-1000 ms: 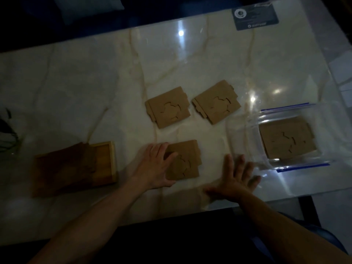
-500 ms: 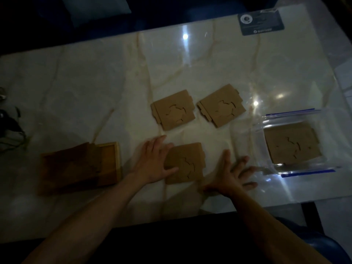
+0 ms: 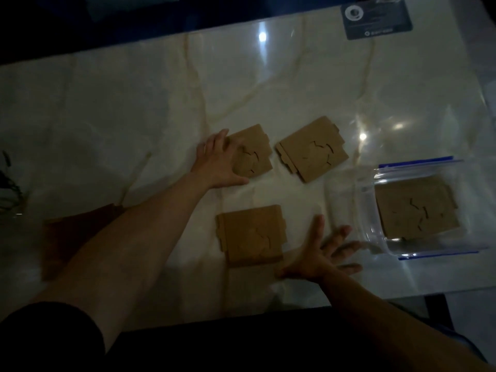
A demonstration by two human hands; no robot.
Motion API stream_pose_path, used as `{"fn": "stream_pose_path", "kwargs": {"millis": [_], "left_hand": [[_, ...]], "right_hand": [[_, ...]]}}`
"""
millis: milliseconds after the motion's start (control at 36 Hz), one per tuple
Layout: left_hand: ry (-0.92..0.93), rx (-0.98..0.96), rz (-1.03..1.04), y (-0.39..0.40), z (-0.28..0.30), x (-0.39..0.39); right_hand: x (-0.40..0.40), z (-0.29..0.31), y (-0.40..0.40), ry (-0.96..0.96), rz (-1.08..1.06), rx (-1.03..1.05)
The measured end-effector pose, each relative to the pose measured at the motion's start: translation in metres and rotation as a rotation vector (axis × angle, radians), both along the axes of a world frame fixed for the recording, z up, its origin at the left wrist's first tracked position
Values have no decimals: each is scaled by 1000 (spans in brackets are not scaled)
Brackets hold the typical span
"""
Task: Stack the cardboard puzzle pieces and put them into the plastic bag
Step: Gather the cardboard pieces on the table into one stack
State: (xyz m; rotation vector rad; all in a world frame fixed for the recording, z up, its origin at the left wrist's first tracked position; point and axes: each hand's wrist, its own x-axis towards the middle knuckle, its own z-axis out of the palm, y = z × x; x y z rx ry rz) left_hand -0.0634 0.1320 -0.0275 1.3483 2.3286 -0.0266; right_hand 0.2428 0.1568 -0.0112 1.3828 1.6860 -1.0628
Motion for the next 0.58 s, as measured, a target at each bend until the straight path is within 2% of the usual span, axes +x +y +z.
{"fn": "stream_pose_path", "kwargs": {"millis": [333,583], "left_hand": [[14,-63,-45,12,0,3],[-22,-16,62,4,2,10]], "right_hand": [[1,-8,0,12,-34,-16],[3,-9,1,33,-30,-27]]}}
